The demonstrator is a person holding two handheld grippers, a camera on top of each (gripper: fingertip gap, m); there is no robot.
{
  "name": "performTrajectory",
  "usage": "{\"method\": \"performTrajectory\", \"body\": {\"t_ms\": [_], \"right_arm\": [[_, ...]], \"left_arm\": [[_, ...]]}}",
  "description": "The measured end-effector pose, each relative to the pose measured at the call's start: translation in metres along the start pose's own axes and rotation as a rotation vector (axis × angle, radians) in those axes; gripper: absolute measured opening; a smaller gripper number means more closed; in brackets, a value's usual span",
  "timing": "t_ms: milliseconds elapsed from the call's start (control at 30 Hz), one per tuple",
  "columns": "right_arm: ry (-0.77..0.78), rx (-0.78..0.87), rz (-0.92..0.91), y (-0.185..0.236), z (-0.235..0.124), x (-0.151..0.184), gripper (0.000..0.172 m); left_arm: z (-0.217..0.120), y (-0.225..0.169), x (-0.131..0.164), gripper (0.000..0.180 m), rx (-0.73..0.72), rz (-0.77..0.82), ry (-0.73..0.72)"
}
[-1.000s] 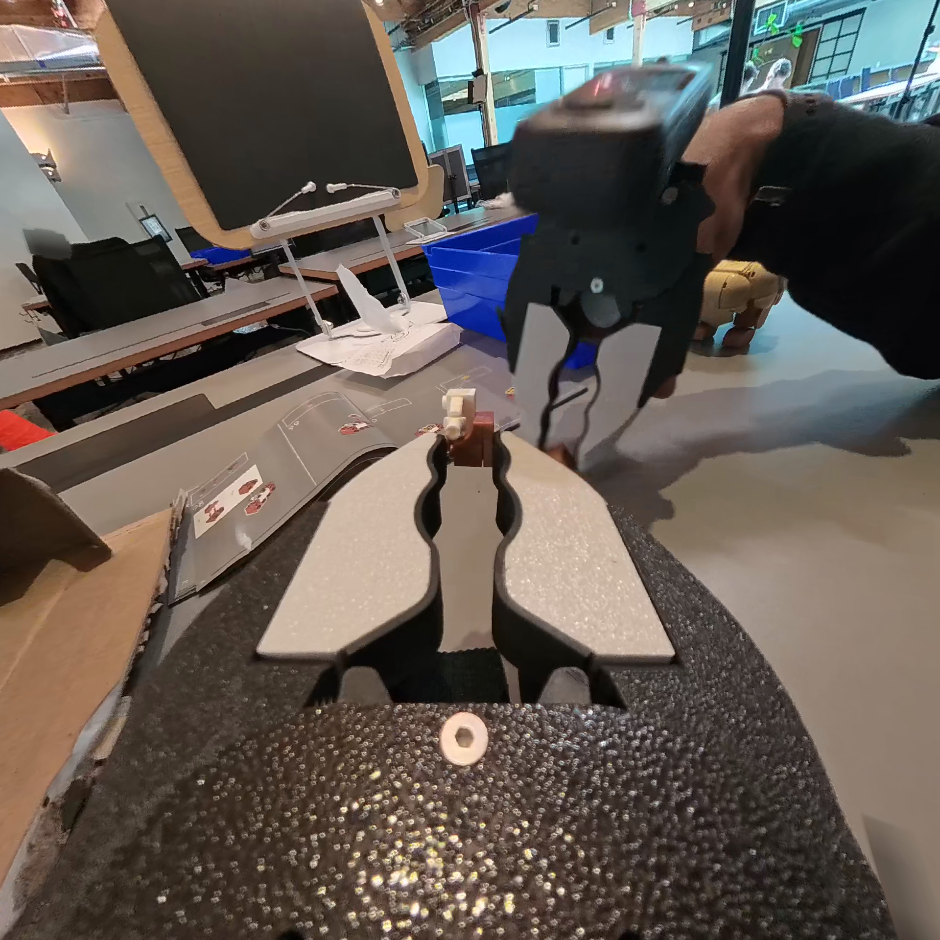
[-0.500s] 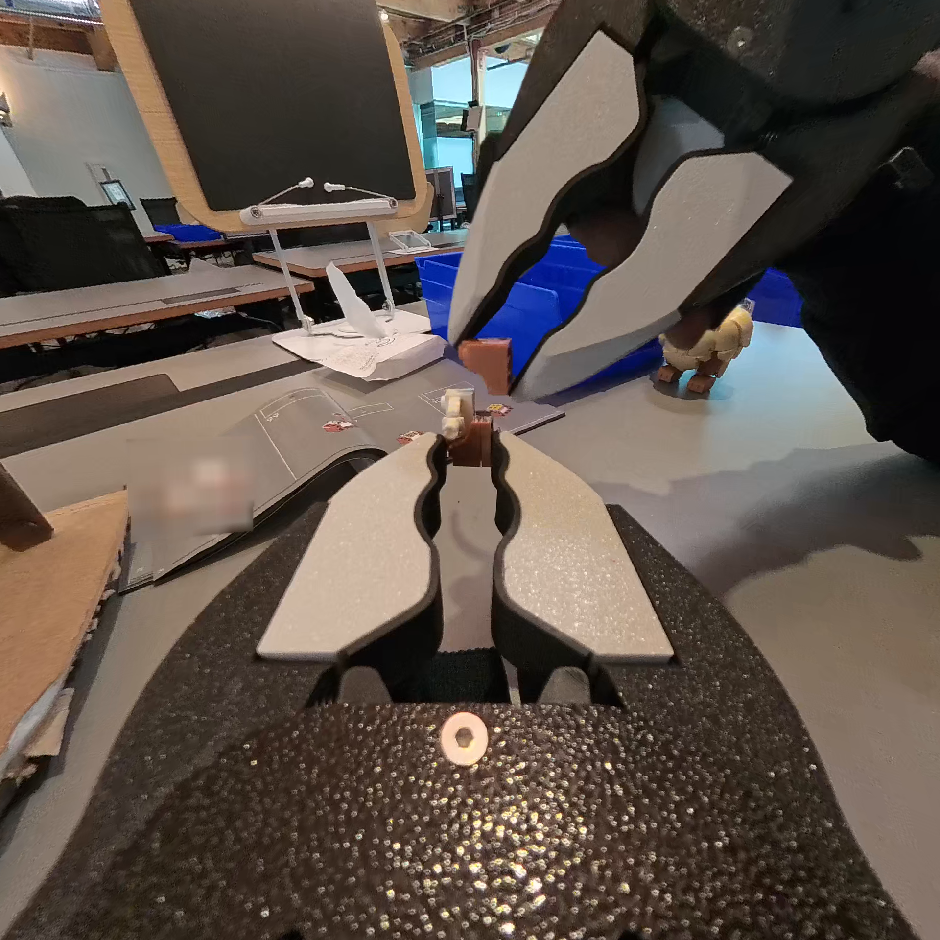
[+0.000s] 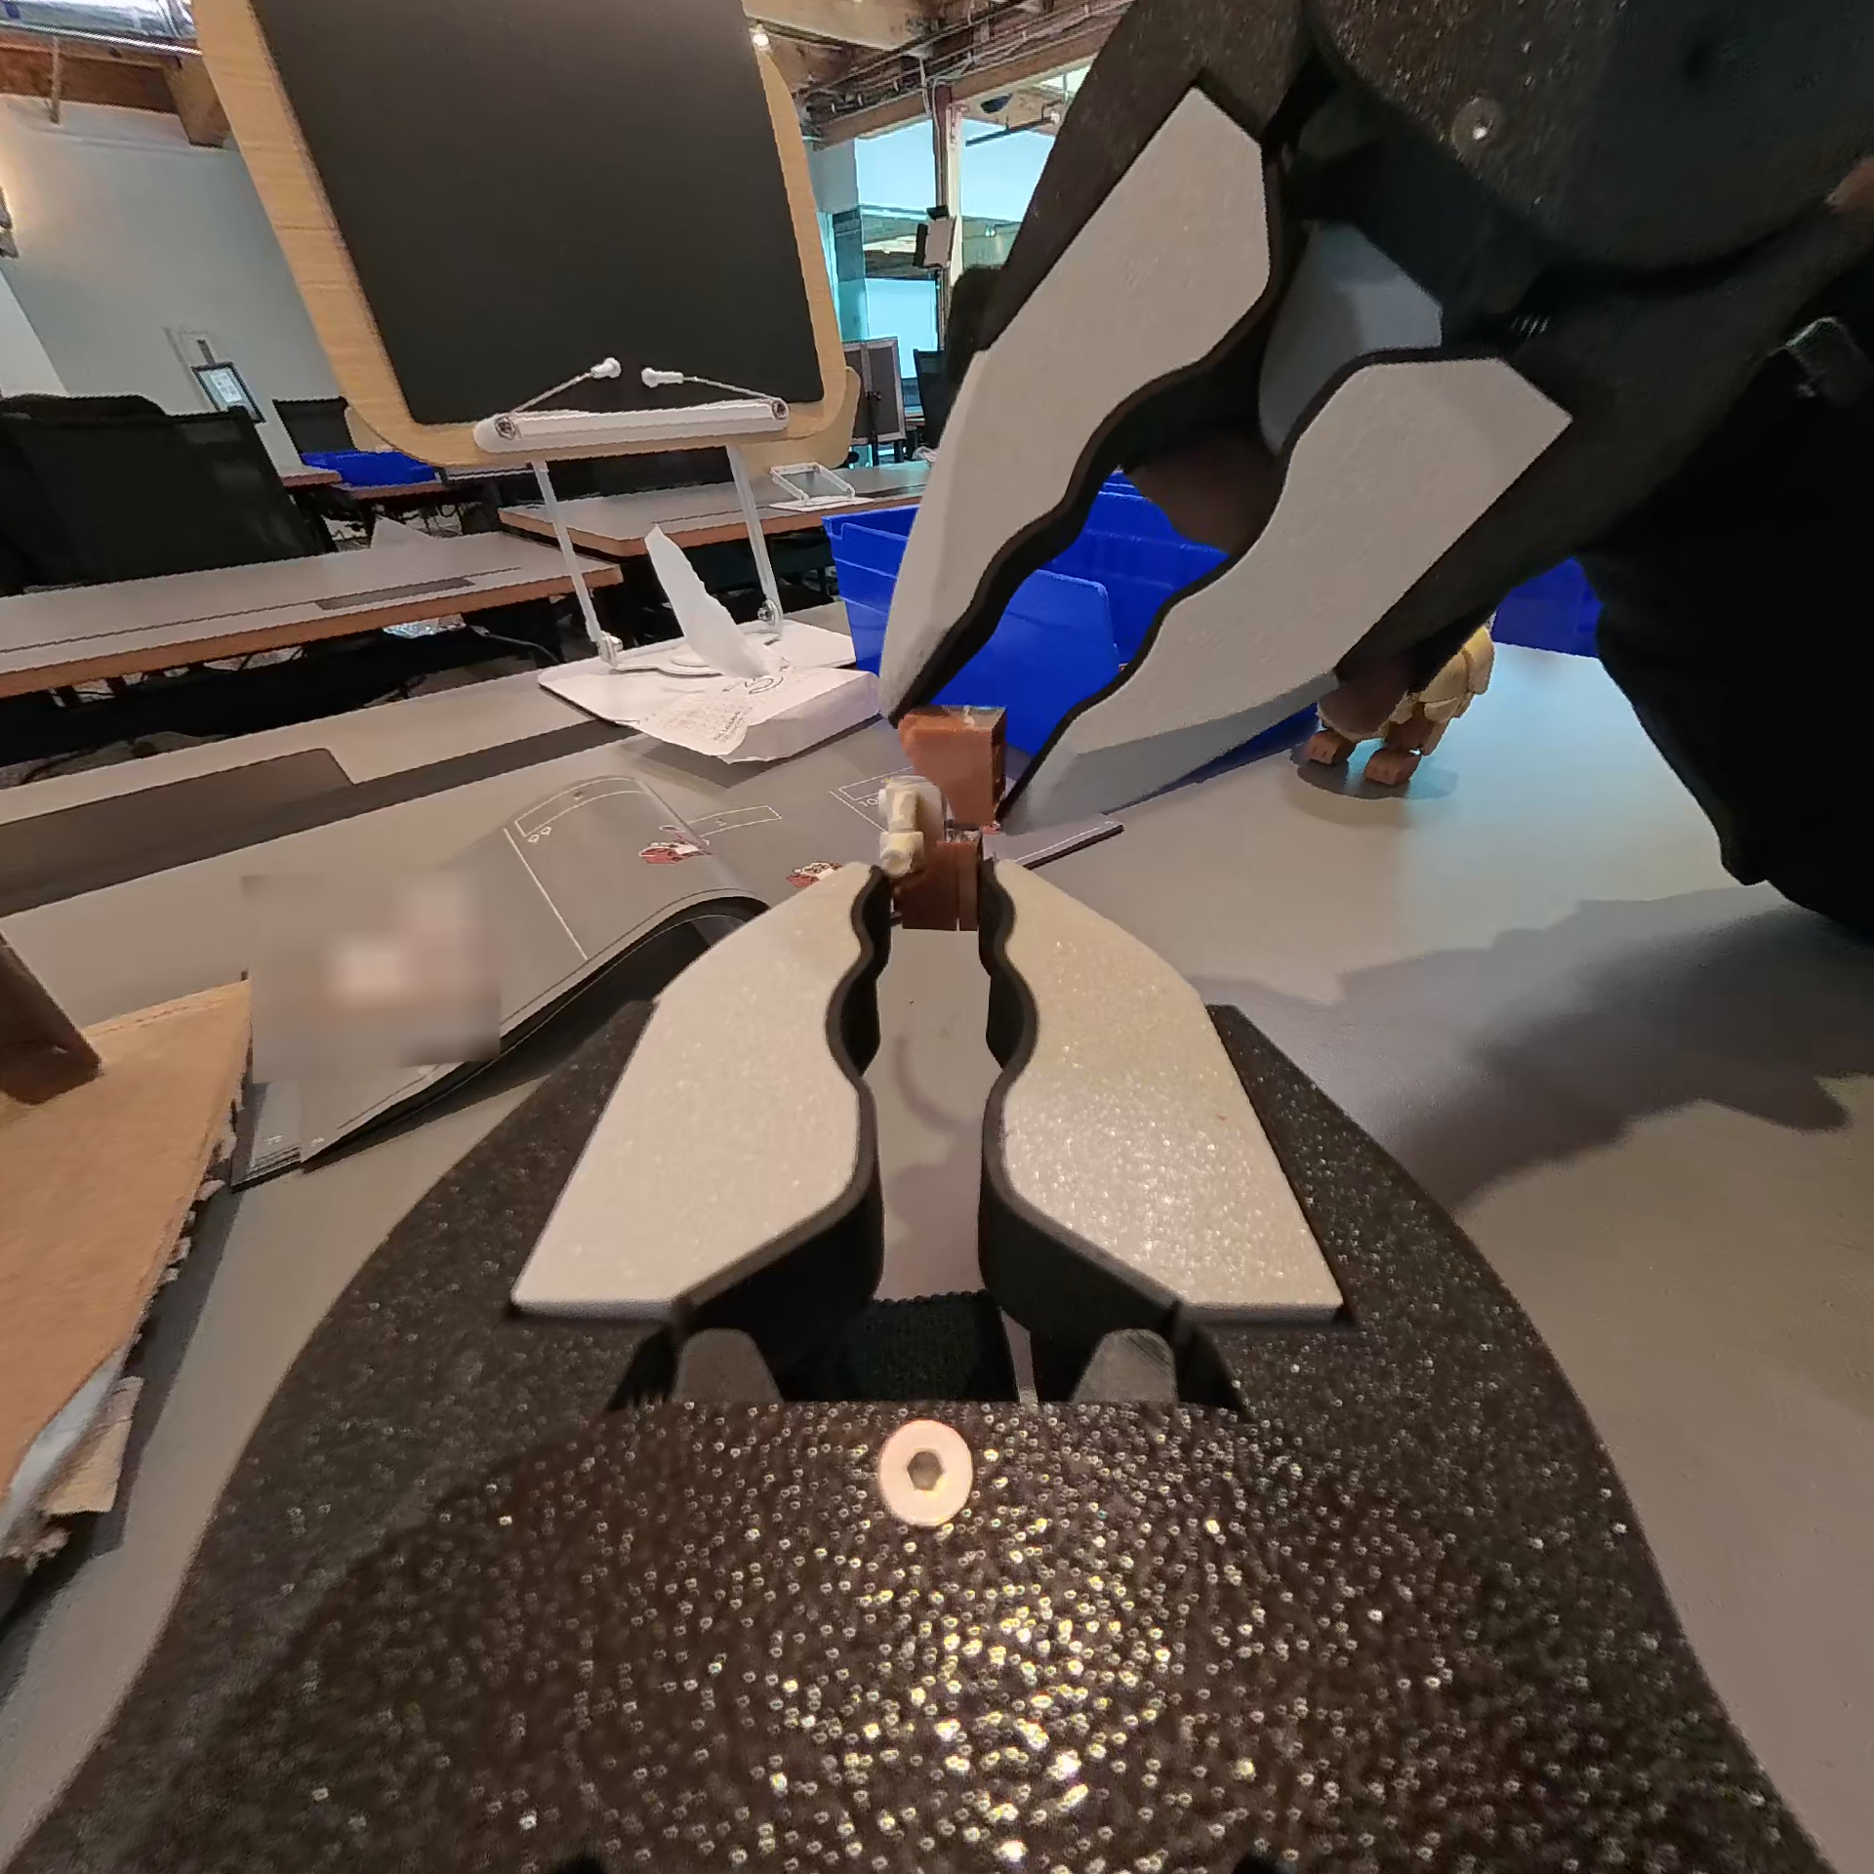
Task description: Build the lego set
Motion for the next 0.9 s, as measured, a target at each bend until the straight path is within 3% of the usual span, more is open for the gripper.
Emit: {"method": "performTrajectory", "body": {"t_ms": [900], "right_arm": [[-0.001, 0.025, -0.016, 0.0012, -0.0027, -0.0036, 0.024]], "left_arm": [[-0.0032, -0.0041, -0.0039, 0.015, 0.057, -0.022, -0.043]]}}
Point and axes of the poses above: each gripper's, where its closed fingertips meet, z out along the fingers, x out of its underside, y = z × x across the jaws, the point moved 2 cm from there along -z, back along the fingers, and after that the axes turned 13 degrees about y, right-handed, at the moved point
